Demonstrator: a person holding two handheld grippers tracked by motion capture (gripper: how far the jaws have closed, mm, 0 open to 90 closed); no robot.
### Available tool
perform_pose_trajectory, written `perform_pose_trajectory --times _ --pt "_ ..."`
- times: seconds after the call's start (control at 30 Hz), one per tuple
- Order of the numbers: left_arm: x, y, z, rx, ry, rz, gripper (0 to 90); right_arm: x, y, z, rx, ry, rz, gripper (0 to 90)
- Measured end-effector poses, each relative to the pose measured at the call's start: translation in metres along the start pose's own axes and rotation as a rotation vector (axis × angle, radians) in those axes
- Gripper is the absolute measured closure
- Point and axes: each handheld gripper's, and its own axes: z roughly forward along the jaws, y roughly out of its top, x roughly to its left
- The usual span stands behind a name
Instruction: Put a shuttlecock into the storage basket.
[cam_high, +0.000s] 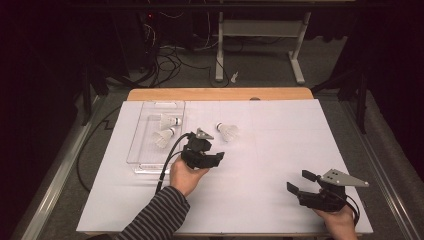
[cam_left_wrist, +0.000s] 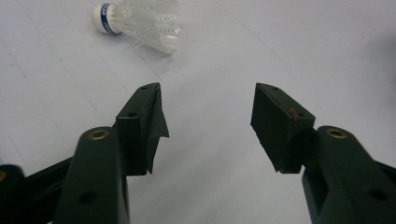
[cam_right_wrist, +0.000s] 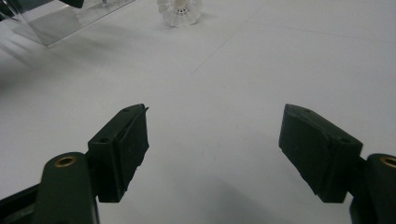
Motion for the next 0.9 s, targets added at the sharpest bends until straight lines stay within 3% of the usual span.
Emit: perform_pose_trajectory --times 0.1,0.27,0.9 --pt "-0.003 -0.002 0.003 0.011 0.022 0.041 44.3 0.0 0.0 0.0 0.0 0.001 0.001 24.4" --pt "-0.003 0.005 0.009 0.033 0.03 0.002 44.7 0.0 0.0 0.0 0.002 0.002 -0.001 24.4" --pt "-0.006 0.019 0.024 0.061 0.066 0.004 44.8 0.0 0.0 0.0 0.003 0.004 -0.002 24.5"
